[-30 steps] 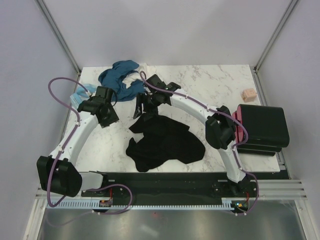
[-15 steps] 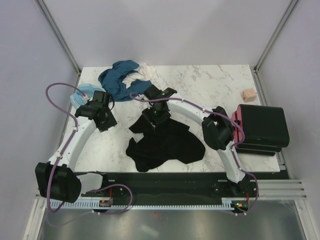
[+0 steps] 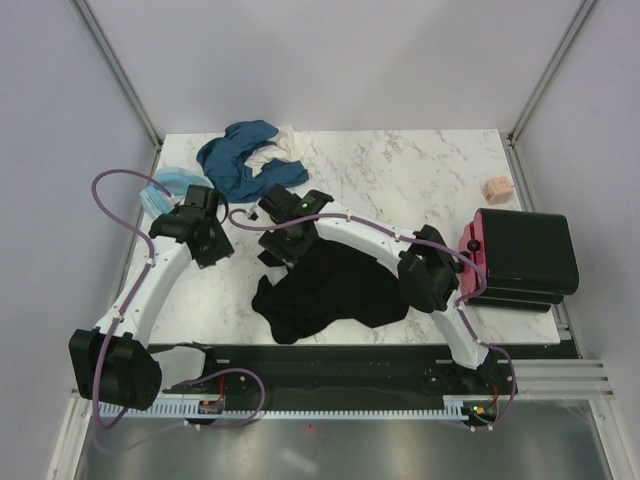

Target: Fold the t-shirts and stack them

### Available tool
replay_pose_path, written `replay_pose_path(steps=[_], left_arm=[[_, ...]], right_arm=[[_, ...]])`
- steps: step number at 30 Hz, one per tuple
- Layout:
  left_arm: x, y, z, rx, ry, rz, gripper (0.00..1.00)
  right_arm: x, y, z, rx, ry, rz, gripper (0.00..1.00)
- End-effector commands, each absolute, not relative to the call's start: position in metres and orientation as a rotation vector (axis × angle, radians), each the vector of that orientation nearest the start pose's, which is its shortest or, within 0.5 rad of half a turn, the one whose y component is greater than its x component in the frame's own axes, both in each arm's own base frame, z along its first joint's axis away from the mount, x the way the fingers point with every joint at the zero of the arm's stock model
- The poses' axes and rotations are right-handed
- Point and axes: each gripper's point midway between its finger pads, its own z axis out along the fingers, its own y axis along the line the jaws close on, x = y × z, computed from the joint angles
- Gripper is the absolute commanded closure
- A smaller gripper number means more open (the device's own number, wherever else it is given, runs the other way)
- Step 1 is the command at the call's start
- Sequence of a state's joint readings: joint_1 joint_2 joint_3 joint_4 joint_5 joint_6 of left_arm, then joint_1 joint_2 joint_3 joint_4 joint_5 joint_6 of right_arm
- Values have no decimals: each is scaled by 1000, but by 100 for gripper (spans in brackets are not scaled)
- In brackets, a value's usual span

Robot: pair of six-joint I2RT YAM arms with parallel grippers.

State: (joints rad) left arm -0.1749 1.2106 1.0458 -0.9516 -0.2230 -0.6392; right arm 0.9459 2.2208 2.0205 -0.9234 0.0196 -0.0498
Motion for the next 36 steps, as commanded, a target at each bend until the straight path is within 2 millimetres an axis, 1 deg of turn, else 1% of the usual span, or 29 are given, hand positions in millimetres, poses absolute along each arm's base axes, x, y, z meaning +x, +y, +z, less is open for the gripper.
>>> replay_pose_path(steps=[1,2,4,6,7,9,10,11,13,15,17,21,23,25,26,27,28,29,30,31,33,34,35,36], left_arm=[[248,-31,139,-673,2564,13,54],[248,-31,138,-670,2565,10,54],[245,-32,138,-670,2572,7,54],[243,-31,139,-668,2570,9,54],[242,-31,139,-670,2570,6,54],[241,-31,141,-667,2566,4,54],[239,-30,141,-668,2573,10,54],[239,-30,142,-667,2569,13,54],[237,-29,142,-671,2572,16,54],[236,-29,143,-675,2569,16,55],[236,-30,142,-685,2569,10,55],[237,-32,141,-689,2576,-1,55],[238,-33,142,-694,2575,-9,55],[239,-34,142,-696,2574,-12,55],[239,-34,142,-696,2576,-13,55],[239,-34,142,-697,2573,-16,56],[240,-34,142,-697,2571,-15,55],[239,-34,142,-697,2572,-14,55],[239,-33,143,-700,2569,-11,55],[240,-32,144,-704,2561,-7,55],[240,-31,145,-725,2546,-2,55],[240,-30,145,-734,2539,0,55],[240,-30,147,-739,2530,-4,54],[241,-30,148,-756,2521,-9,54]], right_arm=[[304,412,102,-1314,2327,270,28],[302,415,99,-1327,2325,277,29],[303,422,106,-1325,2300,292,28],[303,429,109,-1328,2279,304,28],[299,434,109,-1342,2278,357,26],[298,440,97,-1356,2298,378,24],[295,442,94,-1364,2304,399,25],[289,446,86,-1388,2320,427,25],[285,453,88,-1394,2310,441,27],[282,455,79,-1406,2320,414,26],[283,450,68,-1410,2342,386,25],[285,436,46,-1421,2381,286,25],[283,429,38,-1429,2396,262,35],[291,422,34,-1400,2391,182,49],[292,416,29,-1400,2402,154,62],[294,413,26,-1388,2406,136,92],[300,407,26,-1359,2408,89,100],[301,403,25,-1349,2420,83,100],[302,402,29,-1347,2417,87,100],[304,403,44,-1325,2396,102,100],[309,401,65,-1281,2370,103,100],[311,402,96,-1243,2325,127,100],[317,403,120,-1196,2286,140,100],[319,403,143,-1153,2260,157,100]])
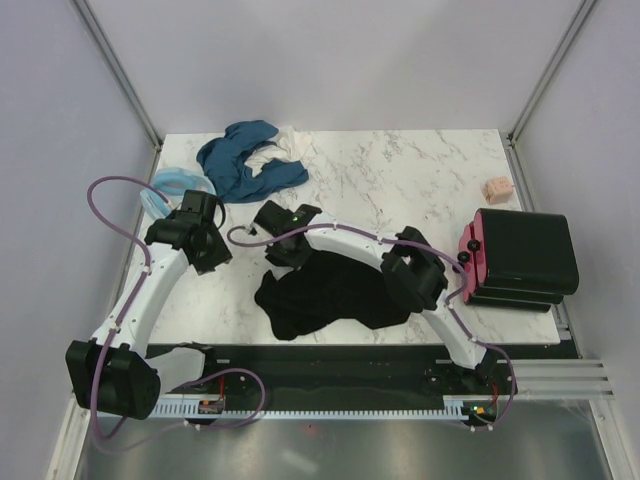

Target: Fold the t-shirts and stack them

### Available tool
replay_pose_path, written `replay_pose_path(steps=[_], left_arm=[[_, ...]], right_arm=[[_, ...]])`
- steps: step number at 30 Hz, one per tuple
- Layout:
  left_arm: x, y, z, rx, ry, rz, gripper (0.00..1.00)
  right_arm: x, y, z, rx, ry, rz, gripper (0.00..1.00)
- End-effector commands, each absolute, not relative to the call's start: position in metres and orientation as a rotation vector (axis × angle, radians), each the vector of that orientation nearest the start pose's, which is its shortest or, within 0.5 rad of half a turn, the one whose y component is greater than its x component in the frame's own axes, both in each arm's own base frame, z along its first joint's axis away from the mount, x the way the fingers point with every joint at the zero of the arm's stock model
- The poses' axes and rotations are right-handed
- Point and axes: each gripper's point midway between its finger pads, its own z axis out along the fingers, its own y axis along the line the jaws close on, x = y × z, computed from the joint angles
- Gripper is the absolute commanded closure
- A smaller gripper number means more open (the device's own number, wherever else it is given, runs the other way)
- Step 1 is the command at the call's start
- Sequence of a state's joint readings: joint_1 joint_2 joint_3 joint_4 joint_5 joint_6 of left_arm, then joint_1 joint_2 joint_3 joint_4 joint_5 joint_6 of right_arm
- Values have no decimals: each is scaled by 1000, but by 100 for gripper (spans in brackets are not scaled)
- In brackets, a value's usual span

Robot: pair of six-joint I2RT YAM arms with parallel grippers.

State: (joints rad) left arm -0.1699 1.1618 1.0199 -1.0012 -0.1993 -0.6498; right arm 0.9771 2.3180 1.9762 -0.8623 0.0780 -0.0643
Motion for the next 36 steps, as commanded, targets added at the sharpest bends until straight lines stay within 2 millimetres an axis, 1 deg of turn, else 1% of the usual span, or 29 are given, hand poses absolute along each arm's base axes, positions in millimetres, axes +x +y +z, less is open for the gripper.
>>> replay_pose_path(steps=[1,2,3,4,5,6,7,8,9,11,12,13,14,15,18,19,20,21,22,23,24,25,27,28,30,31,33,34,36], left_arm=[[242,-32,149,-762,2514,-21,54],[244,-33,149,-767,2514,-27,54],[246,-34,151,-771,2510,-41,54],[248,-37,153,-768,2509,-60,55],[250,-39,154,-768,2510,-69,55],[254,-40,158,-767,2499,-83,55],[256,-43,160,-763,2499,-105,55],[260,-45,162,-759,2490,-122,56],[262,-49,165,-747,2490,-146,56],[267,-52,168,-740,2483,-168,57],[268,-54,170,-737,2484,-187,57],[269,-56,171,-730,2485,-200,57],[271,-58,174,-723,2482,-212,57],[271,-59,176,-721,2480,-220,57],[274,-59,182,-713,2463,-226,58],[274,-59,184,-710,2458,-229,57],[276,-59,187,-699,2450,-231,58],[276,-58,188,-698,2447,-226,57],[277,-58,189,-693,2443,-225,57],[276,-57,189,-691,2444,-220,57],[276,-57,189,-691,2446,-221,57],[275,-57,187,-691,2451,-220,57],[273,-58,182,-693,2467,-218,57],[273,-58,180,-693,2472,-217,57],[270,-57,174,-695,2491,-207,57],[271,-57,172,-694,2494,-203,57],[271,-56,168,-694,2508,-183,57],[271,-56,166,-695,2515,-179,57],[274,-56,163,-688,2529,-170,58]], right_arm=[[321,400,182,-1101,2203,190,100],[327,402,222,-1046,2134,211,100],[327,398,244,-1001,2113,218,100],[326,394,292,-939,2029,266,100],[325,384,310,-907,2016,248,100],[325,380,329,-869,1989,250,100],[323,373,361,-815,1934,280,100],[323,366,378,-778,1904,278,100],[316,358,403,-706,1873,327,100],[311,354,434,-596,1817,419,100],[300,344,459,-543,1770,481,100],[298,345,457,-526,1776,508,100],[295,344,464,-508,1758,538,100],[292,341,465,-506,1761,544,100],[288,343,440,-549,1831,538,100],[287,344,426,-561,1868,528,100],[287,344,416,-544,1894,525,100],[283,338,413,-529,1901,526,100],[284,336,372,-539,1983,468,100],[284,334,359,-522,2003,460,100],[280,328,347,-480,2036,470,100],[272,325,299,-520,2132,431,100],[263,318,266,-446,2206,445,100],[255,308,228,-440,2289,395,100],[246,301,201,-417,2361,375,100],[239,293,181,-377,2419,348,100],[232,283,160,-344,2477,297,100],[227,276,145,-331,2519,260,100],[219,272,128,-346,2575,224,100]])
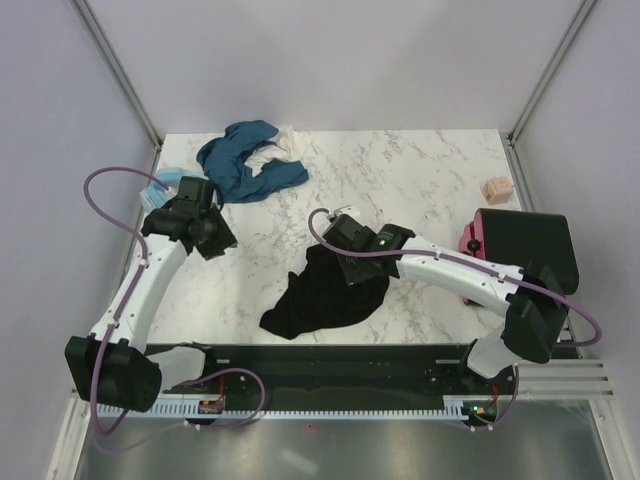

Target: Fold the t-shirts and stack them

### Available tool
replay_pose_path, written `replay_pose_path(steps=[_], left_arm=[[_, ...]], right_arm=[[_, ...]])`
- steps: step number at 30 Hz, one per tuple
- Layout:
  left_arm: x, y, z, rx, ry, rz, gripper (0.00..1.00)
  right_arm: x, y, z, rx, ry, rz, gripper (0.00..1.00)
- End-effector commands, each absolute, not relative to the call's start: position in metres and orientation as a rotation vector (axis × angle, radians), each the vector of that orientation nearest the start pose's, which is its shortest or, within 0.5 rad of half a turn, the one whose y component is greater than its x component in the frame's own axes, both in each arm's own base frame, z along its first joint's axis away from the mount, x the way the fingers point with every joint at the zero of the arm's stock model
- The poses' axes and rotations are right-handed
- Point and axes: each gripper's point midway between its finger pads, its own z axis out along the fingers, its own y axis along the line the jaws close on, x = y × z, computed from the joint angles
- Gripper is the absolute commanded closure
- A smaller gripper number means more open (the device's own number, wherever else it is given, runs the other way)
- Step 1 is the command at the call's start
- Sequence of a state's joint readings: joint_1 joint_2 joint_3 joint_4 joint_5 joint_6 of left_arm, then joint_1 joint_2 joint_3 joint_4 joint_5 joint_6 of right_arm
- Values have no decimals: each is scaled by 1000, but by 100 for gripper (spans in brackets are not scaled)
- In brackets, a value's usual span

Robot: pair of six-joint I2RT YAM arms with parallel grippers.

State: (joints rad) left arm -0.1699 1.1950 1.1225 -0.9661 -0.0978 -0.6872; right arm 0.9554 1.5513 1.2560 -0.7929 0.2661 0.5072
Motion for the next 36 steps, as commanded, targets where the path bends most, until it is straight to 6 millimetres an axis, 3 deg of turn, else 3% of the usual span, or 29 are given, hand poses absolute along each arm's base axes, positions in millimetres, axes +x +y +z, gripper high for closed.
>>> replay_pose_path(steps=[1,6,8,10,11,12,13,21,24,27,29,30,31,32,36], left_arm=[[275,-56,162,-688,2533,-168,58],[283,-57,162,-675,2541,-164,58],[285,-59,161,-669,2552,-166,58],[289,-60,161,-666,2546,-178,58],[290,-61,161,-660,2546,-184,58],[292,-64,161,-652,2548,-199,58],[294,-65,161,-646,2548,-208,58],[306,-69,159,-622,2572,-210,59],[306,-69,158,-615,2574,-204,59],[305,-68,157,-606,2579,-200,59],[304,-68,157,-602,2578,-199,59],[304,-68,158,-599,2574,-199,59],[304,-67,159,-597,2571,-198,59],[303,-67,159,-597,2571,-198,59],[302,-67,160,-594,2568,-202,59]], right_arm=[[219,271,128,-343,2581,220,100],[222,266,149,-304,2536,226,97],[217,249,145,-258,2564,142,73],[214,233,141,-204,2548,101,67],[214,229,146,-157,2521,116,49],[215,223,143,-145,2514,95,38],[219,219,147,-127,2485,73,37],[250,214,169,-120,2404,-49,39],[258,220,153,-154,2450,-88,39],[260,228,130,-211,2510,-131,59],[259,235,118,-247,2551,-134,63],[257,239,115,-258,2570,-113,70],[258,240,114,-253,2573,-111,94],[258,241,114,-242,2575,-106,100],[260,250,132,-245,2553,-31,100]])
